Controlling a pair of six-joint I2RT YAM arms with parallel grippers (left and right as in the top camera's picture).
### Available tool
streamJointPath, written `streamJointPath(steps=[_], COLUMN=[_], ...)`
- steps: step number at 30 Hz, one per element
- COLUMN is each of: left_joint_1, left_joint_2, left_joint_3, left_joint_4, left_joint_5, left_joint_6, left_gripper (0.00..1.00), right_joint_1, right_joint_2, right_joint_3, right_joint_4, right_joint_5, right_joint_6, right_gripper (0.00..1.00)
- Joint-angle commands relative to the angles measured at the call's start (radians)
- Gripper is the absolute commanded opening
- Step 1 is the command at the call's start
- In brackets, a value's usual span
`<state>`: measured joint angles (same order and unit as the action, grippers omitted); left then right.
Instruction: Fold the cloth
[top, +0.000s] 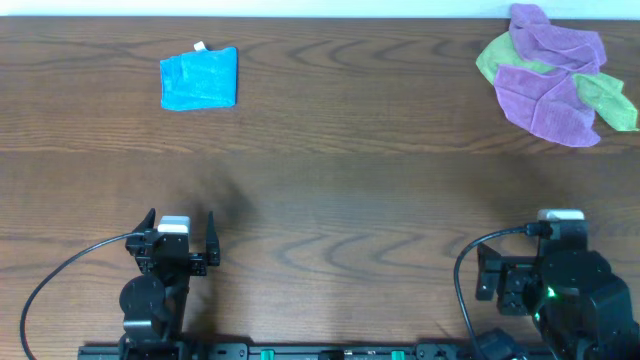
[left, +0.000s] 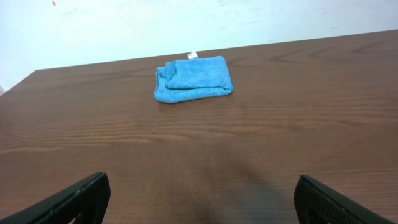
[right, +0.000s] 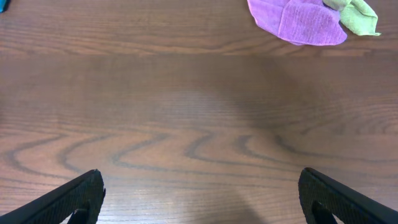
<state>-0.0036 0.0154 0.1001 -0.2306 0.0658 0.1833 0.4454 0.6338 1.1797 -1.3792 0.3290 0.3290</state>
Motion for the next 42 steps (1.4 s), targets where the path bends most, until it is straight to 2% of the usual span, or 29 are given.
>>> streamJointPath(steps=[1, 31, 36, 38, 42], left_joint_1=[0.004, 0.003, 0.003, 0.003, 0.003], left_joint_2=[-0.011, -0.011, -0.011, -0.011, -0.011], left_joint_3=[-0.03, -0.03, -0.03, -0.03, -0.03], left_joint_4=[-0.003, -0.003, -0.003, -0.003, -0.003], left_joint_5=[-0.024, -0.024, -0.024, -0.024, -0.024], left_joint_6=[-0.004, -0.004, -0.004, -0.004, -0.004], left_gripper=[0.95, 0.96, 0.96, 0.95, 0.95], right_joint_1=[0.007, 0.007, 0.002, -0.048, -0.203], right_joint_2=[-0.001, -0.001, -0.002, -0.02, -0.142], right_joint_3=[-0.004, -0.004, -0.011, -0.044, -0.243], right_joint_4=[-0.001, -0.015, -0.018, 0.029, 0.264], right_joint_5=[0.003, 0.009, 0.116, 0.188, 0.189], right_joint_6=[0.014, 0.011, -0.127, -0.166, -0.227], right_gripper=[0.99, 0.99, 0.99, 0.99, 0.99])
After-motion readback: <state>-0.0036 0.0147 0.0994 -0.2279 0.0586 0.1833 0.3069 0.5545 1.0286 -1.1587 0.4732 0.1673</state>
